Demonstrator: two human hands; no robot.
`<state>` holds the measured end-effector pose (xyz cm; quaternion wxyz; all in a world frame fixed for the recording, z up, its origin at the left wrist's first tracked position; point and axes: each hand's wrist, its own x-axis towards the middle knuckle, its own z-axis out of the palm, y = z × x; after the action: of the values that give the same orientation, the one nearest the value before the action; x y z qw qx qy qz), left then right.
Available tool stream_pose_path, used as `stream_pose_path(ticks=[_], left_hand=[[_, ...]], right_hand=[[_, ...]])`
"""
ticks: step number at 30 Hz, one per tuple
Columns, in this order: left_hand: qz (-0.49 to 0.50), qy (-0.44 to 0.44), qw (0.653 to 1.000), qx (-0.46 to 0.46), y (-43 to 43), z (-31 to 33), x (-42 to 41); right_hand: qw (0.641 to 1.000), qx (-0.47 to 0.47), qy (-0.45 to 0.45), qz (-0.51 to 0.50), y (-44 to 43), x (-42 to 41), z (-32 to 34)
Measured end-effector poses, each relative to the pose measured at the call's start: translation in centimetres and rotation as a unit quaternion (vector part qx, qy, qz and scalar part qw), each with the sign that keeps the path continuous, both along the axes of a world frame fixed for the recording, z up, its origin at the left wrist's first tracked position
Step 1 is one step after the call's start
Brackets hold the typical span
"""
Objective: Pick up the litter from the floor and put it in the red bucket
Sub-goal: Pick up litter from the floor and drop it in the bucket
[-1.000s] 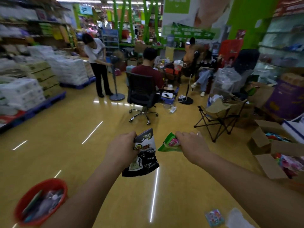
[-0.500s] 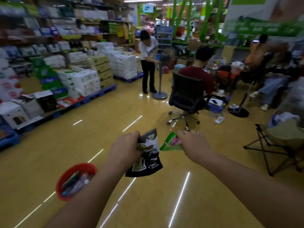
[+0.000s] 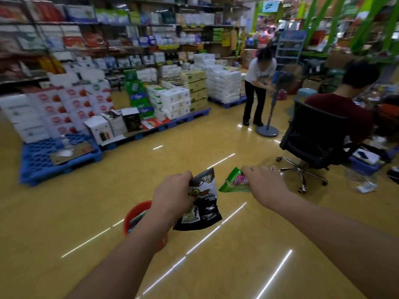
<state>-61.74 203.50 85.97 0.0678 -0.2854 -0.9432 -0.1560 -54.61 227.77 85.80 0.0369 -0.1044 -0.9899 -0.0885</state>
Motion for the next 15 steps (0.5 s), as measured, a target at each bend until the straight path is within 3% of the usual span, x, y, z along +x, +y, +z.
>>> stream_pose_path(ticks=[15], left_hand=[[0.113, -0.004, 0.994, 0.003, -11.1, -1.0, -12.3]], right_hand=[[0.993, 0.025, 0.012, 0.112, -10.2, -18.3, -2.1]])
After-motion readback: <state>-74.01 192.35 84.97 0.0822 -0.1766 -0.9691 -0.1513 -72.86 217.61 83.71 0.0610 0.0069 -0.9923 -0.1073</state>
